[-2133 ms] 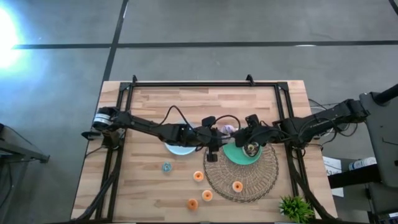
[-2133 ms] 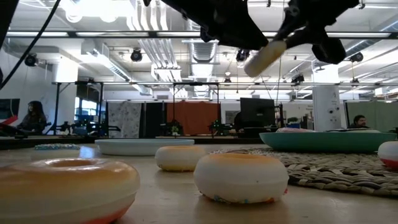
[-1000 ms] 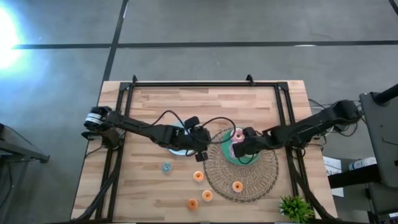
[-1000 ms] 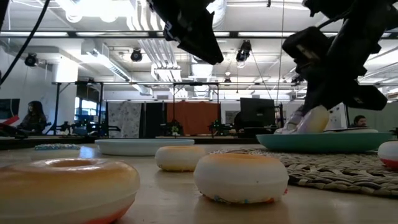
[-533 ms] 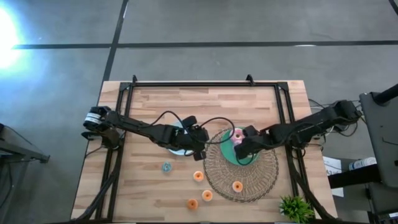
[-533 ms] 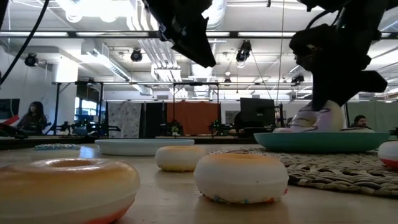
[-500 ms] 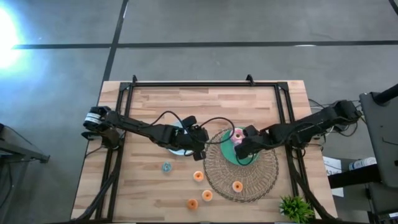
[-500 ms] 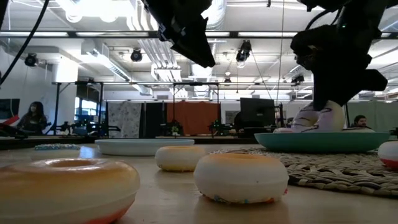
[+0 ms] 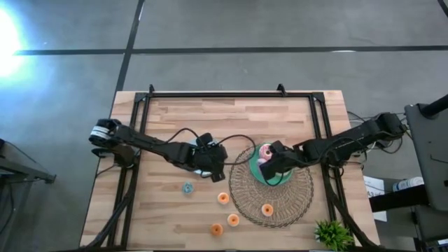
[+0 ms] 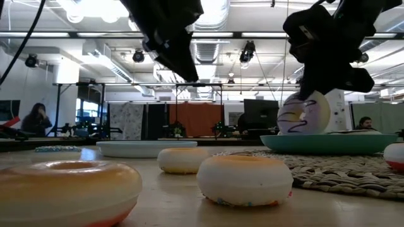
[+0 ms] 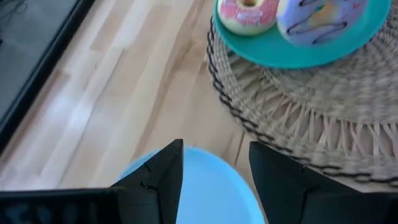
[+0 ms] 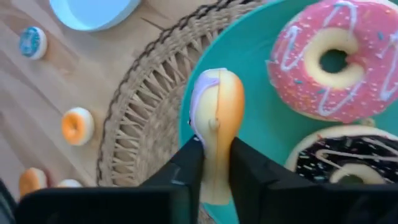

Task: Pick & Place donuts
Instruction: Put the large purple donut onto the green plate

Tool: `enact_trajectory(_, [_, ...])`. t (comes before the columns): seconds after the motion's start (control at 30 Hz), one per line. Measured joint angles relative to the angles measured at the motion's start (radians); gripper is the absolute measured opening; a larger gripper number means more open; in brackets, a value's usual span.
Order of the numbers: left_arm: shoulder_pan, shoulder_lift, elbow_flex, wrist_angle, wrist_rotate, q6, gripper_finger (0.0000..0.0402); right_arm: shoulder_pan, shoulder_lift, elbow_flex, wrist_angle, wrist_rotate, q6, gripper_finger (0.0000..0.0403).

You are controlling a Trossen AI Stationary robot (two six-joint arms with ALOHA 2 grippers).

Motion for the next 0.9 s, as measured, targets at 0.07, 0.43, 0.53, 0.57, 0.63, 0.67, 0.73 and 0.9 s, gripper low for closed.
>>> enact_trajectory(0.07, [-0.010,-0.026,-0.042,0.000,-0.001,-0.036,0.0158,0.000,0.002,-0.001,-0.009,0.008,0.012,0.0020])
enact_trajectory(0.43, [-0.049,-0.220,-0.270,0.038,-0.049,-0.221,0.0158,0.000,0.072,-0.024,0.092,-0.046,0.064,0.0024])
enact_trajectory(0.53, [-0.051,-0.262,-0.308,0.045,-0.060,-0.243,0.0158,0.000,0.105,-0.025,0.080,-0.046,0.068,0.0047])
enact_trajectory(0.57, [-0.051,-0.274,-0.318,0.044,-0.060,-0.250,0.0158,0.000,0.111,-0.025,0.078,-0.048,0.070,0.0056])
enact_trajectory(0.63, [-0.051,-0.295,-0.333,0.046,-0.068,-0.260,0.0158,0.000,0.121,-0.024,0.076,-0.061,0.070,0.0076])
enact_trajectory(0.67, [-0.051,-0.303,-0.338,0.042,-0.070,-0.263,0.0158,0.000,0.124,-0.023,0.068,-0.068,0.066,0.0086])
enact_trajectory(0.73, [-0.051,-0.309,-0.341,0.040,-0.075,-0.264,0.0158,0.000,0.126,-0.018,0.049,-0.075,0.047,0.0107])
enact_trajectory(0.9, [-0.051,-0.316,-0.347,0.045,-0.081,-0.262,0.0158,0.000,0.123,0.014,-0.046,-0.076,0.019,0.0156])
